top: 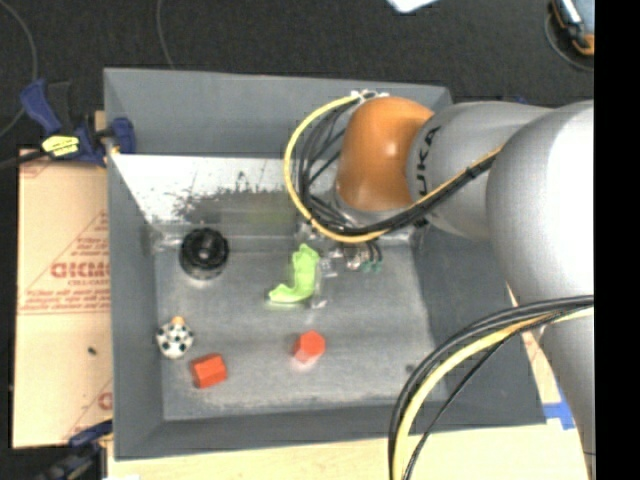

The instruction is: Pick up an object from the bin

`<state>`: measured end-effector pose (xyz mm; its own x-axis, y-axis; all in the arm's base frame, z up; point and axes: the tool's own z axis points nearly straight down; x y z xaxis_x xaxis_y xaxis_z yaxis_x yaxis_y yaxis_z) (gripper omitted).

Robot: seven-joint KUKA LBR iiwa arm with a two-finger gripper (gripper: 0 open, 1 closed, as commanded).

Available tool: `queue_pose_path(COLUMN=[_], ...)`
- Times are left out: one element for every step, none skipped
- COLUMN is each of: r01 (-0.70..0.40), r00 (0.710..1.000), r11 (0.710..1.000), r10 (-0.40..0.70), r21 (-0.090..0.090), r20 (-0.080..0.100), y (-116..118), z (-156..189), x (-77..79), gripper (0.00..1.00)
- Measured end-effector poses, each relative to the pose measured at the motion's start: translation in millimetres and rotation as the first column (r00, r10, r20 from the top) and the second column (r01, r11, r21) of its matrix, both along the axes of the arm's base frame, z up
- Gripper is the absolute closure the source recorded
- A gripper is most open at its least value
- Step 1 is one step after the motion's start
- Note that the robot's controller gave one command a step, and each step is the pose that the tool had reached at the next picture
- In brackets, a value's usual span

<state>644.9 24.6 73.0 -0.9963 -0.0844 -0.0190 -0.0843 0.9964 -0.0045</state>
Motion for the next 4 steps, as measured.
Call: queue_pose_path(r01=[-0.001,-0.002,-0.002,-0.003], r00=[1.000,1.000,1.000,1.000], r11=[1.000,1.000,1.000,1.000], r10=[0.001,0.002,0.002,0.003], r21=[-0.001,-0.001,-0.001,-0.001], r20=[0.000,0.000,0.000,0.000], y=[-0.2,-0.2,-0.3,-0.3], z=[0.0,0.0,0.0,0.0], x=[0.0,0.0,0.0,0.0], gripper=[1.00,1.00,1.00,1.00])
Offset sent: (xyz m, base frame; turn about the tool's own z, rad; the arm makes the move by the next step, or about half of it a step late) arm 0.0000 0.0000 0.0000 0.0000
